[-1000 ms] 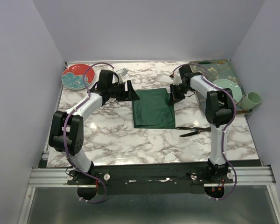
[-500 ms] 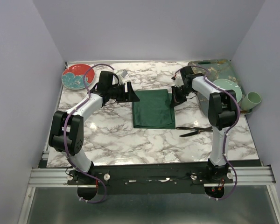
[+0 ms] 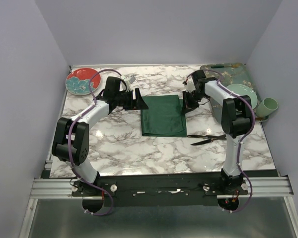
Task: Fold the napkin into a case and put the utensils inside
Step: Smooth out the square-folded napkin at the center of the board.
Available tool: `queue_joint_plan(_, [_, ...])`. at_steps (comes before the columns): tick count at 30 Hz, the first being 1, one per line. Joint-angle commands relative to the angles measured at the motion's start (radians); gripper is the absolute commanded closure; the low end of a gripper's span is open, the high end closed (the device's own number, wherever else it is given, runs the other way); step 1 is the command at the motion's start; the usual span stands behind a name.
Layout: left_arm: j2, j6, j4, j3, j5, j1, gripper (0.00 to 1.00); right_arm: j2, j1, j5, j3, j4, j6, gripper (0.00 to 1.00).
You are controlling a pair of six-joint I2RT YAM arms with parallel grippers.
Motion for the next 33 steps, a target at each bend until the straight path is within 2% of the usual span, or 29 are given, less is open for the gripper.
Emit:
queue_joint_plan(1, [-0.011,0.013,0.020,-0.006,0.006,0.001,0.24,0.024,0.005,0.030,0.083,-0.019,0.001,0.80])
queue_joint_plan(6, [-0.008,0.013,0.023,0.000,0.004,0.002,0.24,0.050,0.007,0.044,0.107,-0.038,0.001,0.71])
queue_joint_plan(15, [-0.004,0.011,0.025,0.003,0.009,0.007,0.24,0.076,0.018,0.067,0.099,-0.033,-0.005,0.67])
queue_joint_plan(28, [-0.002,0.007,0.031,-0.001,0.012,0.010,0.24,0.111,0.021,0.078,0.084,-0.030,-0.005,0.68])
queue_joint_plan(33, [0.001,0.004,0.034,-0.001,0.015,0.011,0.24,0.093,0.022,0.050,0.077,-0.031,0.001,0.79])
